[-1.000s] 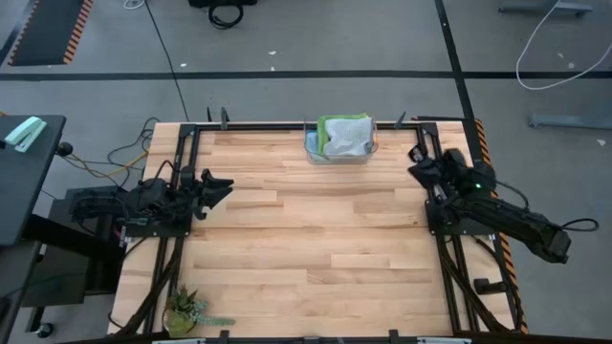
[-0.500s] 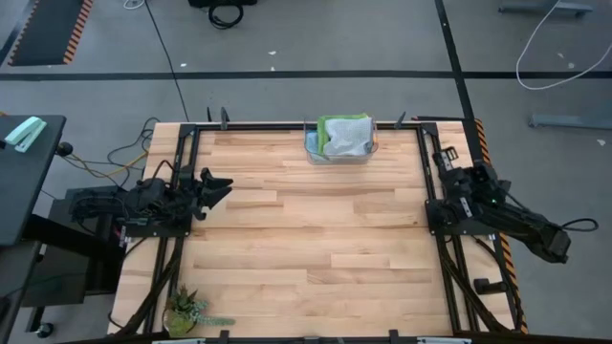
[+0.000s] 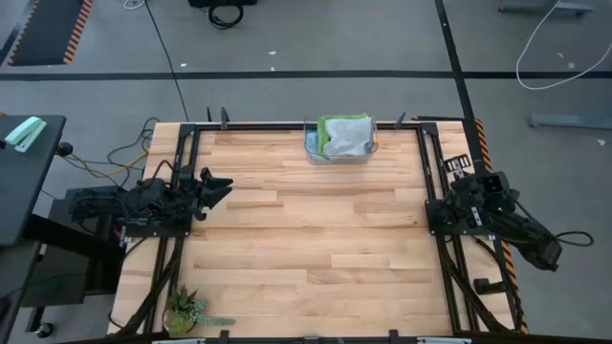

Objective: Fold microfiber towels
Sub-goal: Return to Home Position

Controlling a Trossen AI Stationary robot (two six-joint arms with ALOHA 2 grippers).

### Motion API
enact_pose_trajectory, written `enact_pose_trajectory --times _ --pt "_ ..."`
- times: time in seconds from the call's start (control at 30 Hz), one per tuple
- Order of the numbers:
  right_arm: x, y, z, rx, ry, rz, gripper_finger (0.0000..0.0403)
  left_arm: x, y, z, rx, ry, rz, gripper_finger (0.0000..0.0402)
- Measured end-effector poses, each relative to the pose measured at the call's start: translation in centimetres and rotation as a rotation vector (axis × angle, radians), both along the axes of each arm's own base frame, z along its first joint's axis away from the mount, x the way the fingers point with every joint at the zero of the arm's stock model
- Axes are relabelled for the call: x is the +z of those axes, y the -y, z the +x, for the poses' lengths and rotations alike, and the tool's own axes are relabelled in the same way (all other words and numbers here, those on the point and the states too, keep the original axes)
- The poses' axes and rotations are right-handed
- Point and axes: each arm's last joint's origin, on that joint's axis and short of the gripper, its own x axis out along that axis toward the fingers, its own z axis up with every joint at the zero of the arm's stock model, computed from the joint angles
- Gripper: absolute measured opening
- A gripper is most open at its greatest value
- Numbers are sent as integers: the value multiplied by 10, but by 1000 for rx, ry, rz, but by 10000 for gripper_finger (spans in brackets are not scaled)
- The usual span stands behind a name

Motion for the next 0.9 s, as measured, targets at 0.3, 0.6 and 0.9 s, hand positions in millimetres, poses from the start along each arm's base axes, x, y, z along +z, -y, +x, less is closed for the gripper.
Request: enact_pose_trajectory --times 0.3,0.6,0.9 --pt "0 -4 -5 30 0 23 16 0 0 0 1 -1 5 182" --pt "-1 -7 -8 103 -58 37 16 0 0 0 -2 7 -9 178" --pt "-1 -5 -7 0 -18 -11 16 0 0 0 -3 5 -12 177"
